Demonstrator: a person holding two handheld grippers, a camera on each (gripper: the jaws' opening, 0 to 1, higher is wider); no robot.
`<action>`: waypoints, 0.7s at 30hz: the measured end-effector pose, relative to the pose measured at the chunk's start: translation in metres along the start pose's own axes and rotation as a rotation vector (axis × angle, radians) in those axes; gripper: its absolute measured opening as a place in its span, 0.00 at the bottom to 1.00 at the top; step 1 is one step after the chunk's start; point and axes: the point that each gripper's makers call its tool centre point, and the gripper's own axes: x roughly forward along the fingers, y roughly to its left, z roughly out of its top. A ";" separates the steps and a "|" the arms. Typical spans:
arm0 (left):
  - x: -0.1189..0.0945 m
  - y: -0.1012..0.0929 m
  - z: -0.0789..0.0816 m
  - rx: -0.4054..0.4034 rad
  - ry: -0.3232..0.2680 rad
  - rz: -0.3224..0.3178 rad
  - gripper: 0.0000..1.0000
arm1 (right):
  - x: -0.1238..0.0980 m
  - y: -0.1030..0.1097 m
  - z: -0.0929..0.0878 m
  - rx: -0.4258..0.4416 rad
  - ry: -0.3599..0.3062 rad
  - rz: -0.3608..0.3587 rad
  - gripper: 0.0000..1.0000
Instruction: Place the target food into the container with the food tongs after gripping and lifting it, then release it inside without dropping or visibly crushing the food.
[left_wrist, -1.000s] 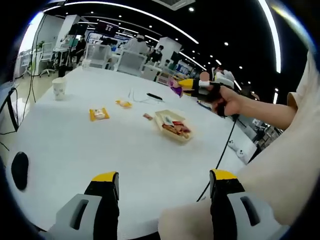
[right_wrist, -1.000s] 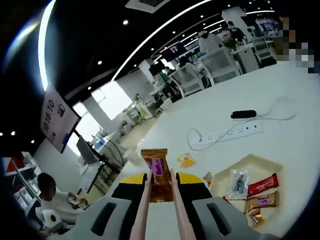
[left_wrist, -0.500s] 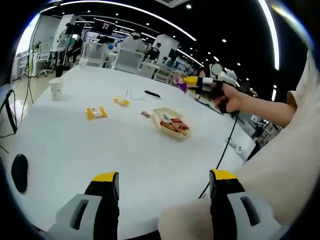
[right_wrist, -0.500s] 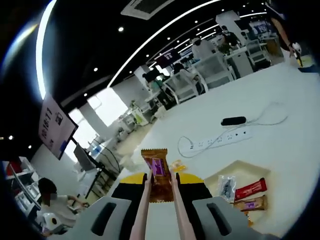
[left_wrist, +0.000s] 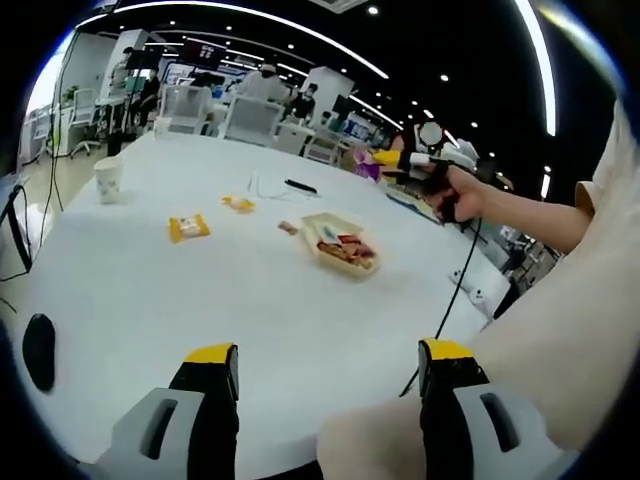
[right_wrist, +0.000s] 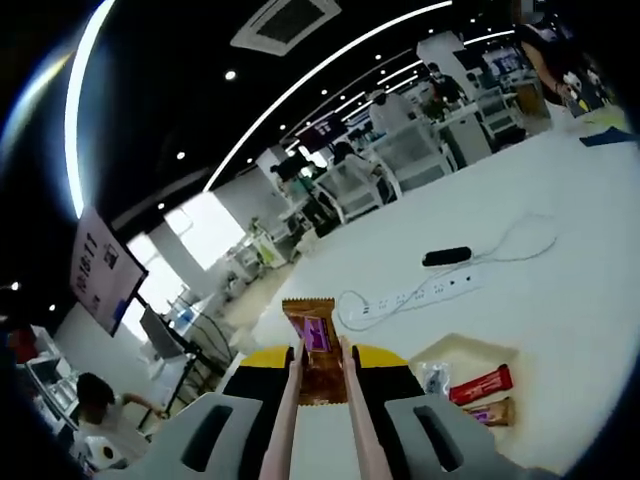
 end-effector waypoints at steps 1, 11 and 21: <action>0.000 0.000 0.000 0.000 0.001 -0.001 0.73 | -0.001 -0.001 0.000 0.003 0.000 -0.002 0.22; 0.001 -0.003 -0.003 -0.008 0.003 -0.004 0.72 | -0.007 -0.012 0.001 0.020 -0.015 -0.023 0.22; 0.001 -0.002 -0.005 -0.016 0.004 -0.004 0.72 | -0.010 -0.016 0.000 0.030 -0.013 -0.037 0.23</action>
